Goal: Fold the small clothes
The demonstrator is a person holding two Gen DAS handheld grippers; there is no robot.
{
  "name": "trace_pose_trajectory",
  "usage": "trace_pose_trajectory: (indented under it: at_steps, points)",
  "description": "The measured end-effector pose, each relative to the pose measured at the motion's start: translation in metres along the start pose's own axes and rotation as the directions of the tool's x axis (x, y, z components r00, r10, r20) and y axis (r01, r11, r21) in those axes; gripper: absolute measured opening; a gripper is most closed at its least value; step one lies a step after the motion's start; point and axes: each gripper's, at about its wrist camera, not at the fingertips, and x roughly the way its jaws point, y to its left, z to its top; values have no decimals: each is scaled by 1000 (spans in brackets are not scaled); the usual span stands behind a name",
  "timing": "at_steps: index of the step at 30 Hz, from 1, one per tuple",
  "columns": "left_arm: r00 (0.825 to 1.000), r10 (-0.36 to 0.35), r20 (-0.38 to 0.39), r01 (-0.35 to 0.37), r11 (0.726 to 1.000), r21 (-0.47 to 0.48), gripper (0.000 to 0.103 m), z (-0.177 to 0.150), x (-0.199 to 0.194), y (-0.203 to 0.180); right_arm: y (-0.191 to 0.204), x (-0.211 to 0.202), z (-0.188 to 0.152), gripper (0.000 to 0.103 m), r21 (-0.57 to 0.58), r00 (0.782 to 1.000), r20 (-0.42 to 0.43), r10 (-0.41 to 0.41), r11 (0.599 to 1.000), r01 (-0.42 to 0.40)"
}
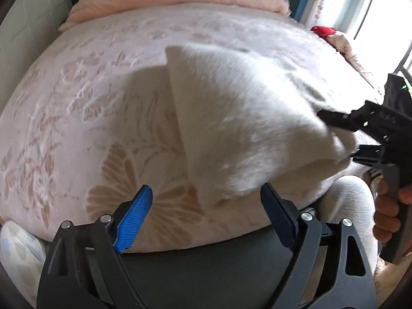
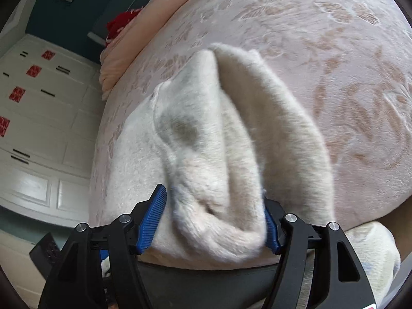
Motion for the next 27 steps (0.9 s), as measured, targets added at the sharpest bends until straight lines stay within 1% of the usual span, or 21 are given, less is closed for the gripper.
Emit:
trace_pose_trajectory:
  at_steps: [1,2,3,4,5,6,7,9,10,12,14,15,17,18,19,21,22,23,25,26,27]
  points:
    - [1000,-3,-12,3,1000,-13,83,-1,2,3,5,0,0,63,-16,1000,1,-6,1000,6]
    - [1000,-11,-16,11,1000,-17,83,-2,3,5,10,2,2,57,-36,1000,3,-6,999,6]
    - [1000,-11,-14,11,1000,-14,83,-3,3,6,12,4,5,37,-43,1000,7,-8,999,9]
    - [1000,0,-4,0,1000,-1,83,-5,2,6,18,6,7,26,-46,1000,4,6,999,-5]
    - [1000,5,2,-5,1000,9,83,-5,2,6,22,6,8,25,-44,1000,2,18,999,-18]
    - [1000,11,7,-11,1000,14,78,-6,2,6,31,4,10,24,-59,1000,12,28,998,-27]
    - [1000,14,11,-14,1000,13,65,-6,3,8,43,0,12,23,-90,999,21,35,995,-33]
    - [1000,10,13,-10,1000,-13,52,-5,2,11,85,-7,15,23,-174,996,33,81,982,-74]
    - [1000,11,15,-11,999,-44,42,-5,2,17,114,-8,14,23,-224,992,26,121,968,-112]
    - [1000,28,8,-27,993,-116,30,-4,3,32,157,-5,8,22,-311,985,-4,173,936,-166]
    - [1000,14,-14,-17,982,-190,26,-5,8,47,203,8,-4,22,-393,974,-67,218,891,-227]
    - [1000,4,-28,-11,973,-229,26,-7,10,54,223,17,-12,21,-430,970,-93,223,870,-241]
    - [1000,11,-26,-16,972,-233,26,-6,8,56,254,31,-26,20,-508,973,-103,206,830,-229]
    - [1000,15,-18,-19,974,-228,26,-5,6,55,259,29,-27,19,-521,974,-89,210,823,-225]
    - [1000,12,-7,-13,976,-216,26,-3,2,52,258,23,-26,19,-519,973,-71,219,825,-224]
    - [1000,3,26,2,984,-180,26,1,-6,44,233,-6,-11,19,-485,974,17,227,854,-190]
    - [999,-4,45,11,989,-148,26,3,-11,38,214,-22,-4,19,-463,975,60,215,871,-163]
    - [999,-15,52,21,993,-114,26,4,-14,32,181,-39,3,19,-426,977,99,187,896,-128]
    - [998,-33,45,36,997,-69,26,3,-12,22,117,-53,11,19,-341,988,133,83,939,-33]
    - [999,-41,31,42,998,-52,27,2,-7,16,72,-50,10,19,-267,993,114,-1,963,32]
    - [999,-45,12,45,998,-41,27,0,-1,13,35,-40,6,20,-191,996,72,-47,980,60]
